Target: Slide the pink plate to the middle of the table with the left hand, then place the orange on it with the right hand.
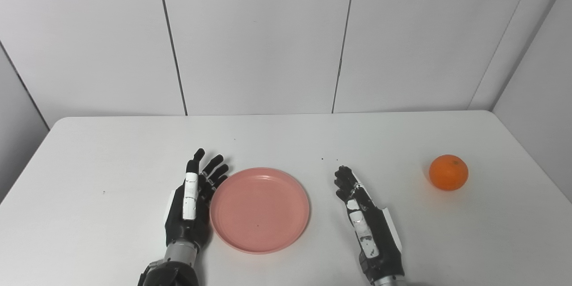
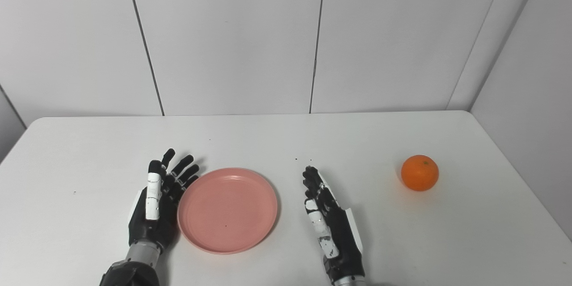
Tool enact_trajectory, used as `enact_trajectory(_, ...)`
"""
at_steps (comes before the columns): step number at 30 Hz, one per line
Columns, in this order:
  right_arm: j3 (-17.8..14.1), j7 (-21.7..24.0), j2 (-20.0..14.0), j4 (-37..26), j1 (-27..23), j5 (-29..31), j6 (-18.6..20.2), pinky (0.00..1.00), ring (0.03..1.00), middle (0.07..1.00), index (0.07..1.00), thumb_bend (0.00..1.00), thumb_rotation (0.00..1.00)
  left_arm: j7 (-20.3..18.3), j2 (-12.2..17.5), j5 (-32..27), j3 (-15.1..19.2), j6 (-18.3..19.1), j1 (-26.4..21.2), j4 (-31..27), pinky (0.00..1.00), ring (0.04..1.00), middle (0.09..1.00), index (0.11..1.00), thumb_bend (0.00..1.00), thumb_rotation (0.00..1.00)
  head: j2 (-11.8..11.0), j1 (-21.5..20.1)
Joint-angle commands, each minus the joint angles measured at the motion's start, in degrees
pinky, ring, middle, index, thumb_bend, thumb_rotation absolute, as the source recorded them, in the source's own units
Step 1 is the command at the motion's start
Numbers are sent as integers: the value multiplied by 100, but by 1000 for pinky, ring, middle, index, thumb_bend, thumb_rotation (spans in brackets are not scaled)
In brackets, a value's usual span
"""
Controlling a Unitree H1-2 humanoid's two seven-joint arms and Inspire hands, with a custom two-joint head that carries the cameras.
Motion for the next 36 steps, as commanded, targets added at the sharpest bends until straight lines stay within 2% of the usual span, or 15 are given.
enact_trajectory(1,61,3,70,460,468,69,-147,949,931,916,904,855,864,-16,-68,45,-47,1,-94,75,860,838,846,944,906,820,9,6)
enact_trajectory(10,45,5,49,486,448,77,-91,963,939,921,906,860,865,1,-59,31,-35,-65,-131,185,851,833,839,941,908,817,5,-2)
enact_trajectory(14,13,-37,57,522,440,57,-176,956,936,921,906,860,863,-4,-43,21,-24,-82,-138,199,854,835,840,944,906,823,2,-36)
enact_trajectory(19,-116,-300,137,451,507,-79,-383,922,909,904,884,849,848,-6,-36,1,-9,-91,-132,210,853,839,840,945,909,827,-13,-110)
enact_trajectory(21,-170,-468,179,339,578,-204,-454,911,906,910,877,840,858,-16,-33,-31,4,-85,-129,215,860,842,844,947,906,828,-11,-135)
enact_trajectory(28,-276,-729,190,-307,692,-421,-242,909,901,899,869,824,892,-30,-41,-105,37,-100,-163,309,866,845,846,951,895,833,-17,-217)
enact_trajectory(31,-325,-804,158,-510,670,-628,-181,882,891,893,868,832,911,-24,-39,-99,44,-114,-191,368,852,837,839,948,901,832,-22,-245)
enact_trajectory(36,-395,-890,-97,-828,456,-1429,-43,839,872,898,888,825,911,-119,-6,-152,61,-145,-203,398,868,849,851,956,891,835,-41,-282)
